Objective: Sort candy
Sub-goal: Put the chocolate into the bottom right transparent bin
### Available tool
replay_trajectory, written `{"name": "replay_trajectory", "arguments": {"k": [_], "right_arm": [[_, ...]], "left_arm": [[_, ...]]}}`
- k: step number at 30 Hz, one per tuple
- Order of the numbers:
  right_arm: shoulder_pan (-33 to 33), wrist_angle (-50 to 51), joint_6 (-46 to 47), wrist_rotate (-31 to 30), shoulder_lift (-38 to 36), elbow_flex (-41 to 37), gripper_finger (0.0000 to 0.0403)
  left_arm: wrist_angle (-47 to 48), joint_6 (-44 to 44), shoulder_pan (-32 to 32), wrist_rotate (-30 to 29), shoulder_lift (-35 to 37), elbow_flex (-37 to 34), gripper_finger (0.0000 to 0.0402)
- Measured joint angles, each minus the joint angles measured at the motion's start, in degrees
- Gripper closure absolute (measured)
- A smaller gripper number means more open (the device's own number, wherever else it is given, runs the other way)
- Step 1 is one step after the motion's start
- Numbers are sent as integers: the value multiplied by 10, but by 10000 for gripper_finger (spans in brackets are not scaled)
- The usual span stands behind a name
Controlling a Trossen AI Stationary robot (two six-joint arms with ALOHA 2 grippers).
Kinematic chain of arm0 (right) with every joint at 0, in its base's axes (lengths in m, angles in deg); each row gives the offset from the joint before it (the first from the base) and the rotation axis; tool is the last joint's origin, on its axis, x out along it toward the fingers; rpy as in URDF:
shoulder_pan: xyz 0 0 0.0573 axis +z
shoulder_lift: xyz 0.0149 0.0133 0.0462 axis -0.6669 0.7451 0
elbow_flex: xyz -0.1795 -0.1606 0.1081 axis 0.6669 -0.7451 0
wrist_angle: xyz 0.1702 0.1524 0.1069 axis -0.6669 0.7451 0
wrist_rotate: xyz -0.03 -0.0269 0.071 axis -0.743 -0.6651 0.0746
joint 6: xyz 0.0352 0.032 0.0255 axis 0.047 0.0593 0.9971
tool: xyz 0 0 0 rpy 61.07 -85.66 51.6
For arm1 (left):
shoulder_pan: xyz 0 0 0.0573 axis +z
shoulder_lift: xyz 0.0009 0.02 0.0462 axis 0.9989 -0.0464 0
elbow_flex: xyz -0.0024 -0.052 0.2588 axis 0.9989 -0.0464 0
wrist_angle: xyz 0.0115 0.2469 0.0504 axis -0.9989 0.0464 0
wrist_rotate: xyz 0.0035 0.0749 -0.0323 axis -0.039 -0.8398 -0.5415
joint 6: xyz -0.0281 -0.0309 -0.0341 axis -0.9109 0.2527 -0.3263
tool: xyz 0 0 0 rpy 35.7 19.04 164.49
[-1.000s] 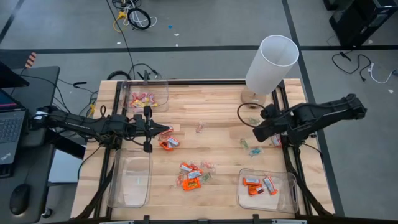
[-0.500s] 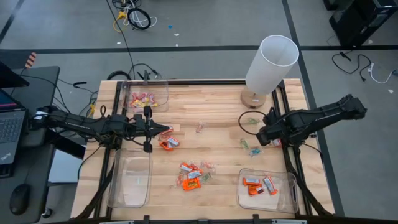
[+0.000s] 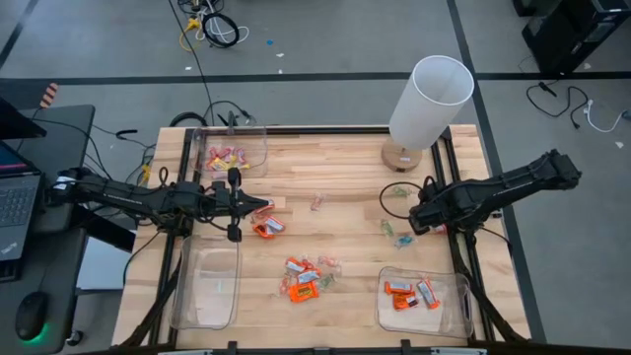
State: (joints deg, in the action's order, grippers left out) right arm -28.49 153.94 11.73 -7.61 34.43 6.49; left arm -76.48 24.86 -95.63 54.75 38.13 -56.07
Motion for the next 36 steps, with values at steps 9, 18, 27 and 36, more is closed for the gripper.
{"name": "replay_trajectory", "arguments": {"k": [9, 18, 27, 36], "right_arm": [[0, -43, -101, -1, 11, 0, 366], [0, -55, -83, 14, 109, 0, 382], [0, -56, -44, 21, 198, 0, 401], [1, -53, 18, 40, 261, 0, 402]], "left_arm": [[0, 0, 0, 0, 0, 0, 396], [1, 0, 0, 0, 0, 0, 396], [2, 1, 0, 0, 0, 0, 396], [5, 5, 0, 0, 0, 0, 396]]}}
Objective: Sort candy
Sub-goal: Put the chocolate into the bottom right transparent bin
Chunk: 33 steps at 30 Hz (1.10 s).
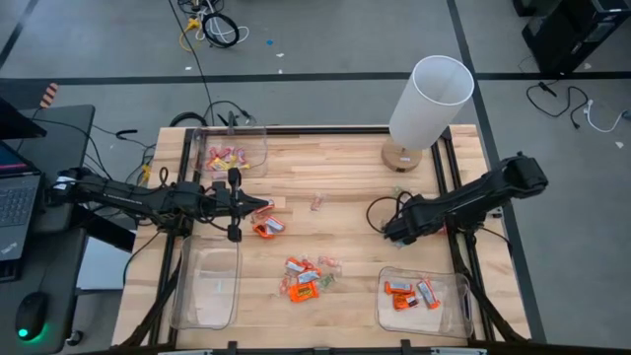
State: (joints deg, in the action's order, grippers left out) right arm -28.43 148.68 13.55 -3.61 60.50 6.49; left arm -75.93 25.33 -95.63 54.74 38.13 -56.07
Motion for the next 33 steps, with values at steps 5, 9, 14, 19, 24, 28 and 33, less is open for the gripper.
{"name": "replay_trajectory", "arguments": {"k": [5, 9, 14, 19, 24, 28, 33], "right_arm": [[1, 1, 24, 2, 31, 0, 403], [1, 4, 30, 3, 54, 0, 403], [1, 5, 40, 2, 81, 0, 403], [0, 5, 46, 2, 108, 0, 403], [-7, 5, 46, 1, 133, 0, 403], [-12, 5, 46, 0, 146, 0, 403], [-12, 1, 46, -5, 146, -3, 403]], "left_arm": [[3, 11, 0, 0, 0, 0, 396], [3, 13, 0, 0, 0, 0, 396], [8, 13, 0, 0, 0, 0, 396], [20, 13, 0, 0, 0, 0, 396], [26, 13, 0, 0, 0, 0, 396], [27, 13, 0, 0, 0, 0, 396], [30, 13, 0, 0, 0, 0, 396]]}}
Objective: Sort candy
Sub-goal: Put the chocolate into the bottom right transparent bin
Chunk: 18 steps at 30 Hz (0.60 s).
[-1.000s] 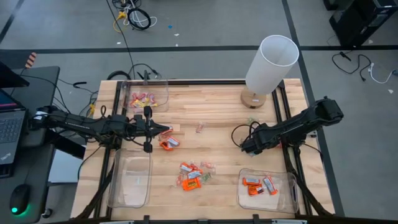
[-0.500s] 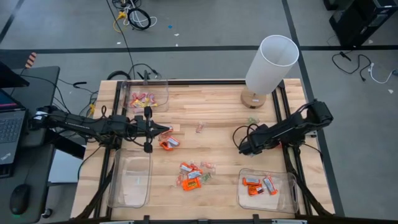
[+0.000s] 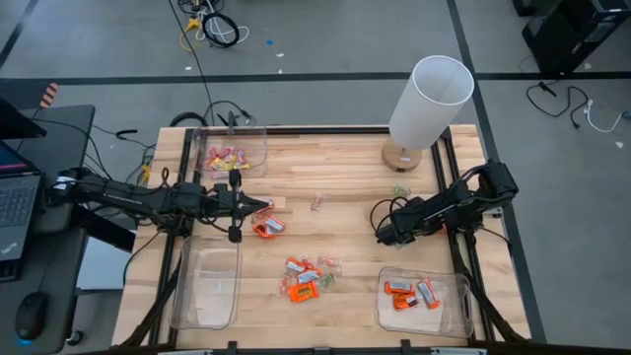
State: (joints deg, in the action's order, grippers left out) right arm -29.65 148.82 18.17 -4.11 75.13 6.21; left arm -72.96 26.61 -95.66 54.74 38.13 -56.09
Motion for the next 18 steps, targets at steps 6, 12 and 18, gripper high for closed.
{"name": "replay_trajectory", "arguments": {"k": [6, 12, 18], "right_arm": [[-3, -1, 3, 0, 0, 0, 403], [-16, -7, 2, 0, 0, -3, 403], [-26, -26, -8, 4, 0, -11, 403]], "left_arm": [[1, 1, 0, 0, 0, 0, 396], [2, 1, 0, 0, 0, 0, 396], [15, 1, 0, 0, 0, 0, 396]]}}
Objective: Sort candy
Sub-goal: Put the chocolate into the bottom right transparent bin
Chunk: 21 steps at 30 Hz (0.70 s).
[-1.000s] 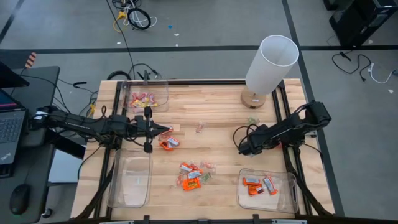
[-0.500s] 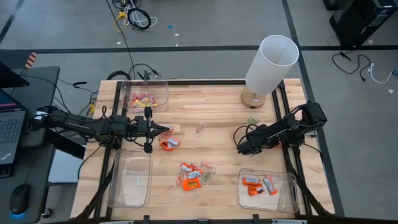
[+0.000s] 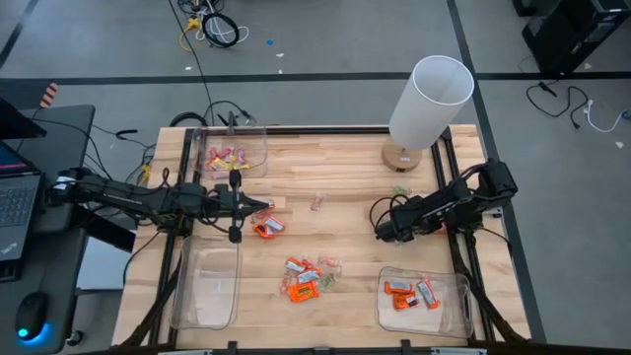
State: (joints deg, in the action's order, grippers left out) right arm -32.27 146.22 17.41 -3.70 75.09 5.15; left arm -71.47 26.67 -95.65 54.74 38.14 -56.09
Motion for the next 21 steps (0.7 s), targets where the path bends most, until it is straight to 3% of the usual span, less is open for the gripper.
{"name": "replay_trajectory", "arguments": {"k": [14, 21], "right_arm": [[-3, -59, -31, 1, -3, 25, 403], [-3, -57, -58, -43, -6, 84, 403]], "left_arm": [[17, -1, 0, 0, 0, 0, 396], [14, -1, 0, 0, 0, 0, 396]]}}
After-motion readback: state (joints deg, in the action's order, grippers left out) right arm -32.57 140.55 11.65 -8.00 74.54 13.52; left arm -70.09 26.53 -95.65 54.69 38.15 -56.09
